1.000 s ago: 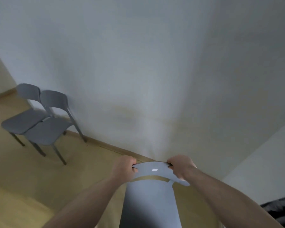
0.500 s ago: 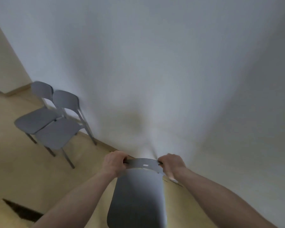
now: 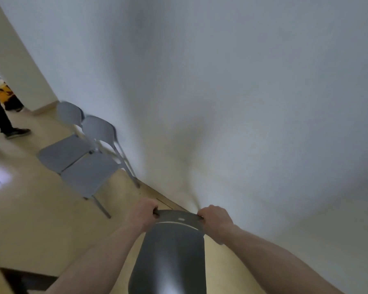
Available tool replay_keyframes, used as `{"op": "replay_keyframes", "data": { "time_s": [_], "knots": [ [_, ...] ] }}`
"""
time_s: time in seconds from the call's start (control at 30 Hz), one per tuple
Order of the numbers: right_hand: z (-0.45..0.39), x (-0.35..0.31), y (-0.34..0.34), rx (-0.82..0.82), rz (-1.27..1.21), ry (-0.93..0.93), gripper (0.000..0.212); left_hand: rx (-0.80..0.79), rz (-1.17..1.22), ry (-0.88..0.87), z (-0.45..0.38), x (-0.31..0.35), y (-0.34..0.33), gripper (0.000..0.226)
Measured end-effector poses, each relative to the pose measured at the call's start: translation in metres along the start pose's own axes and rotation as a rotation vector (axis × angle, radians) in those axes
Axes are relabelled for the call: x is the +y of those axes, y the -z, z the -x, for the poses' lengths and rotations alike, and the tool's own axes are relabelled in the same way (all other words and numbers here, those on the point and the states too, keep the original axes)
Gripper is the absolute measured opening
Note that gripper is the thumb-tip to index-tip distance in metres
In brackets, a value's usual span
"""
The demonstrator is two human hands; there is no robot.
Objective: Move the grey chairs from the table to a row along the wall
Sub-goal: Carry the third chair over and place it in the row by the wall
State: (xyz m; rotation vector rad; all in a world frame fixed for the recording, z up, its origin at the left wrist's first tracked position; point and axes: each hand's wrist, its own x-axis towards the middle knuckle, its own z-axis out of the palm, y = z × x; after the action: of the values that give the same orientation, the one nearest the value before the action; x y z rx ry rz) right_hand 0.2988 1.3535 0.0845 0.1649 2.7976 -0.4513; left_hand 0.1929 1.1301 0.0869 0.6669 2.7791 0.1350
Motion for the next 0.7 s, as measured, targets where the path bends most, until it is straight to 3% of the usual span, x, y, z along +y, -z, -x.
{"op": "replay_keyframes", "data": {
  "time_s": [0.4,0.7],
  "knots": [
    [-0.123,-0.091,-0.025,-0.029,-0.035,-0.207,0.017,-0.096,-0.090,-0.147,-0.108,-0.130,0.017,0.013],
    [-0.168,-0.153,-0.046,-0.040,-0.031,-0.340,0.033,-0.143,-0.169,-0.292,-0.158,-0.195,0.037,0.006]
  ]
}}
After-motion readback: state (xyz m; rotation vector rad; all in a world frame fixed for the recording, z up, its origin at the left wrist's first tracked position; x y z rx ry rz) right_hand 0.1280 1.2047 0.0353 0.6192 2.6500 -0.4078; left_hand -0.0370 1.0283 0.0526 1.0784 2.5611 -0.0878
